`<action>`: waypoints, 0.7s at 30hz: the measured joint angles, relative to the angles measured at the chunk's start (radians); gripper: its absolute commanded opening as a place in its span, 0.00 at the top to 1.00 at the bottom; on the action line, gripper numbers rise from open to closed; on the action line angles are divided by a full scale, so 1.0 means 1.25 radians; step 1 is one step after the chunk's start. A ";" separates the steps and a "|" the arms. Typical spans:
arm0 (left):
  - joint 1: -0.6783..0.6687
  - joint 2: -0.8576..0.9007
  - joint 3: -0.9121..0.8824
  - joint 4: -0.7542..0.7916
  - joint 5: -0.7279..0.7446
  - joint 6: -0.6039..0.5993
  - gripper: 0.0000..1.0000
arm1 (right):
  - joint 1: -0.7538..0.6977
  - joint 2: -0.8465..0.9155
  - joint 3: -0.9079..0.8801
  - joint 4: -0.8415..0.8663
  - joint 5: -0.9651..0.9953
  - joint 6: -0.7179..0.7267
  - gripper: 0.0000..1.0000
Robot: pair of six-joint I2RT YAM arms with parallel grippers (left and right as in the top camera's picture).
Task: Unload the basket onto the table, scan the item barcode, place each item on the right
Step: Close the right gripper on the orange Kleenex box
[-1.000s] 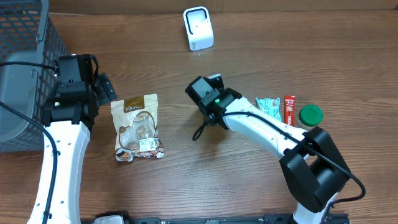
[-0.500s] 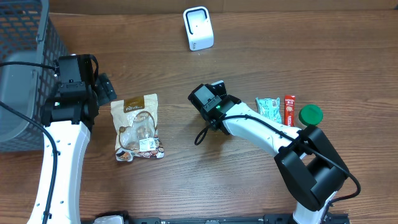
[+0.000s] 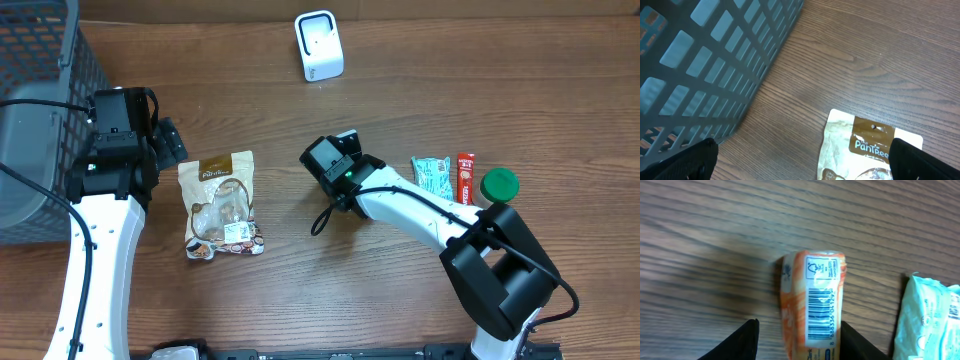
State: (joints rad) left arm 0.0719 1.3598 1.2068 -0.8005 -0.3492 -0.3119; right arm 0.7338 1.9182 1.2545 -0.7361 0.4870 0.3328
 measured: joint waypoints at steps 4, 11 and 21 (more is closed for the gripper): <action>0.000 0.000 0.000 0.000 0.000 0.000 0.00 | 0.024 0.000 0.000 0.002 0.010 0.000 0.48; 0.000 0.000 0.000 0.000 0.000 0.000 0.00 | 0.029 0.000 0.000 0.002 0.014 0.000 0.48; 0.000 0.000 0.000 0.000 0.000 0.000 0.00 | 0.034 0.000 0.000 0.013 0.015 -0.001 0.48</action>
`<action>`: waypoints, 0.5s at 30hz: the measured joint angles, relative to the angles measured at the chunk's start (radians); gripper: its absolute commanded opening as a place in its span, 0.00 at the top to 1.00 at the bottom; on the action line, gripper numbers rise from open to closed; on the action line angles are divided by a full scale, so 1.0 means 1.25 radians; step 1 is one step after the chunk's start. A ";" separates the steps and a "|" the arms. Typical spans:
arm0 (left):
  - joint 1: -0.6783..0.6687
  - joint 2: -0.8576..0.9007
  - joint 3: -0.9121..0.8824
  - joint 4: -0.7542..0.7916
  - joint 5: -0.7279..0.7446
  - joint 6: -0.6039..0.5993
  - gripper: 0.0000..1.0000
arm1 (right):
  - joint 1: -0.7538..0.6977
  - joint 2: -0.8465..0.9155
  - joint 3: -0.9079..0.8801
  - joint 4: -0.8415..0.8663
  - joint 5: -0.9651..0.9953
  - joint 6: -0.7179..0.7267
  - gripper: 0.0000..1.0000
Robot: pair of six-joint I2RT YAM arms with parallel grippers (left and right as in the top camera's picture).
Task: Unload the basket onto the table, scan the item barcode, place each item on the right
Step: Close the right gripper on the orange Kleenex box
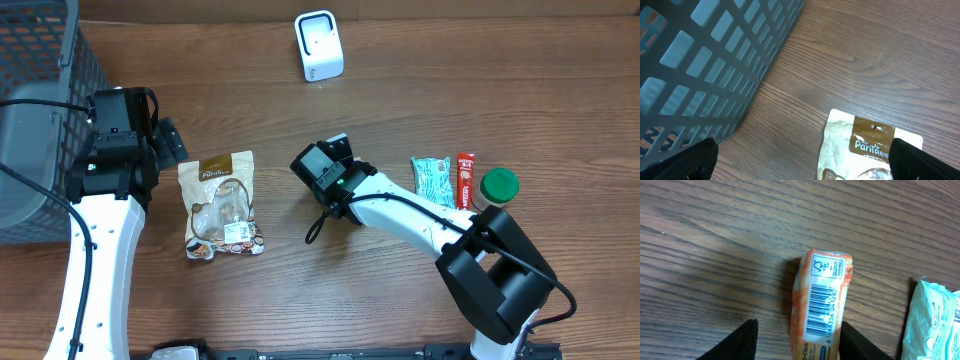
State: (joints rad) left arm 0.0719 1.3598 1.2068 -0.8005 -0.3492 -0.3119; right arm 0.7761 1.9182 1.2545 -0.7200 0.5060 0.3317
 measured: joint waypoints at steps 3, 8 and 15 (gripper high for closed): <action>0.000 0.000 0.000 0.000 0.000 0.000 0.00 | 0.012 0.000 0.000 0.009 0.000 -0.009 0.48; 0.000 0.000 0.000 0.000 0.000 0.000 0.00 | 0.026 0.000 0.000 0.017 0.000 -0.015 0.47; 0.000 0.000 0.000 0.000 0.000 0.000 0.00 | 0.027 0.000 0.000 0.023 -0.001 -0.016 0.36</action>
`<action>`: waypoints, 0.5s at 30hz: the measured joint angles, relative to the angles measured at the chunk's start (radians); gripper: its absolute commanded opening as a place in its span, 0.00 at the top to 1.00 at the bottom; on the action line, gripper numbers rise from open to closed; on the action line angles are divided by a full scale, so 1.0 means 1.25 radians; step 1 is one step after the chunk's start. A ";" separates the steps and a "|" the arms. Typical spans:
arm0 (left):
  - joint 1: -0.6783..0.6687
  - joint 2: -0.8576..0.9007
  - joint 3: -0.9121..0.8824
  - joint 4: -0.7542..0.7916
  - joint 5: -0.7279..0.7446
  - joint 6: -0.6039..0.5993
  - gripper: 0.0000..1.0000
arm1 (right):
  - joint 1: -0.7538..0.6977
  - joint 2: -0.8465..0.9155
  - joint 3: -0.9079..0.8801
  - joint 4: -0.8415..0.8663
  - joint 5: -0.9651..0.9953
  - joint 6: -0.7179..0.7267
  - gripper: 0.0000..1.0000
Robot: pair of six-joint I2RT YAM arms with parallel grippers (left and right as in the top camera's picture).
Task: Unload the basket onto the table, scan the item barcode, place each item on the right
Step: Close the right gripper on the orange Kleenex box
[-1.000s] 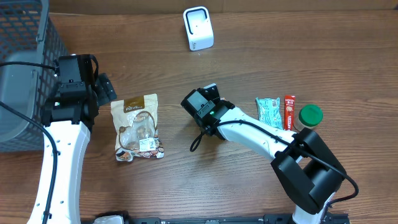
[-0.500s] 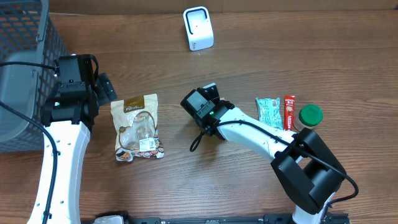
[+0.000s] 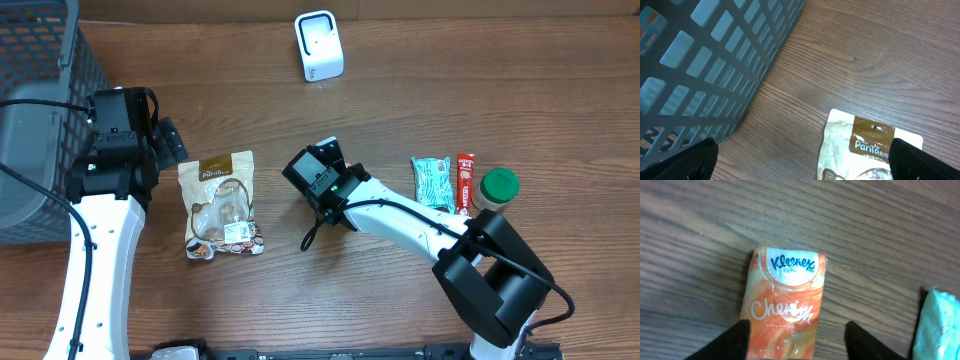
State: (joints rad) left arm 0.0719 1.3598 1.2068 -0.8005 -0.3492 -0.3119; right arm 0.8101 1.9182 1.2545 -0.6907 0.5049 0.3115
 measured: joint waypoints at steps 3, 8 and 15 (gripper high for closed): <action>0.000 0.000 0.000 0.000 0.000 0.000 0.00 | -0.013 0.000 0.000 -0.001 -0.009 -0.001 0.37; 0.000 0.000 0.000 0.000 0.000 0.000 0.00 | -0.094 0.000 0.000 -0.003 -0.089 -0.001 0.48; 0.000 0.000 0.000 0.000 0.000 0.000 0.00 | -0.149 0.000 0.000 -0.001 -0.181 -0.011 0.65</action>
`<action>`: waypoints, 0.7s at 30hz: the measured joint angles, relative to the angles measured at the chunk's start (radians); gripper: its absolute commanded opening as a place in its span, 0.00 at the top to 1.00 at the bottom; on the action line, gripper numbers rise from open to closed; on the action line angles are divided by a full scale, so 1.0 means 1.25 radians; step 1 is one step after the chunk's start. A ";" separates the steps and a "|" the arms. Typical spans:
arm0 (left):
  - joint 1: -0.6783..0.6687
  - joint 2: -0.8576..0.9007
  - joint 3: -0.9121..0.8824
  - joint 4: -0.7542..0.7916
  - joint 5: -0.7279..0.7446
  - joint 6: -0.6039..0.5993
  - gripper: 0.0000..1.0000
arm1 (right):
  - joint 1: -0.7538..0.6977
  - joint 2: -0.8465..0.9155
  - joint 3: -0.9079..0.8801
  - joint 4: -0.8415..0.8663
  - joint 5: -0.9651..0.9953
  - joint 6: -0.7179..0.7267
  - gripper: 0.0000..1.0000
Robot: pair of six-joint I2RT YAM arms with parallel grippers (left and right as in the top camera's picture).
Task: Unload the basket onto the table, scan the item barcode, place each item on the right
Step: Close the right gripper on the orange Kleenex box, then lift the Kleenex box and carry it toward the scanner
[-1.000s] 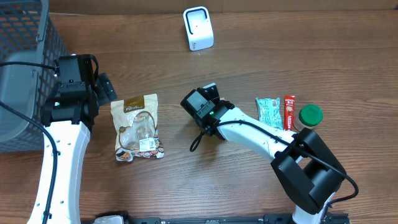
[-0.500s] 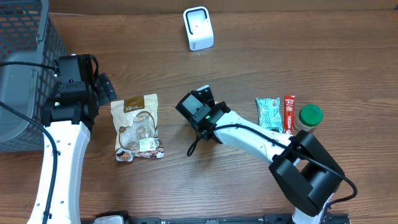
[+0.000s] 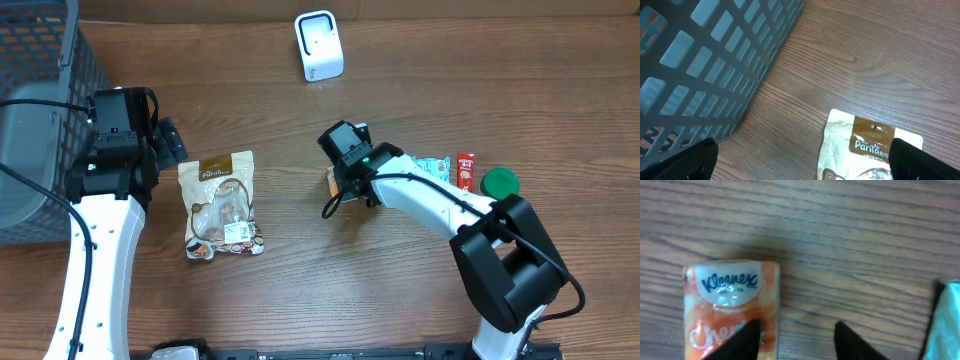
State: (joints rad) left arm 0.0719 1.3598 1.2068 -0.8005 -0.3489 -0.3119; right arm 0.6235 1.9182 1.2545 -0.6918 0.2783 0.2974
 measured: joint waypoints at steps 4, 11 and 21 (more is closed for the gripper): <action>0.000 0.000 0.000 0.000 0.000 0.000 0.00 | -0.017 -0.002 0.000 0.002 -0.041 -0.008 0.60; 0.000 0.000 0.000 0.000 0.000 0.000 0.00 | -0.022 -0.085 0.000 0.014 -0.082 -0.010 0.54; 0.000 0.000 0.000 0.000 0.000 0.000 0.00 | -0.056 -0.091 0.000 0.009 -0.180 -0.011 0.60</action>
State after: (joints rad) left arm 0.0719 1.3598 1.2068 -0.8005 -0.3492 -0.3119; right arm 0.5533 1.8046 1.2549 -0.6811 0.0536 0.2840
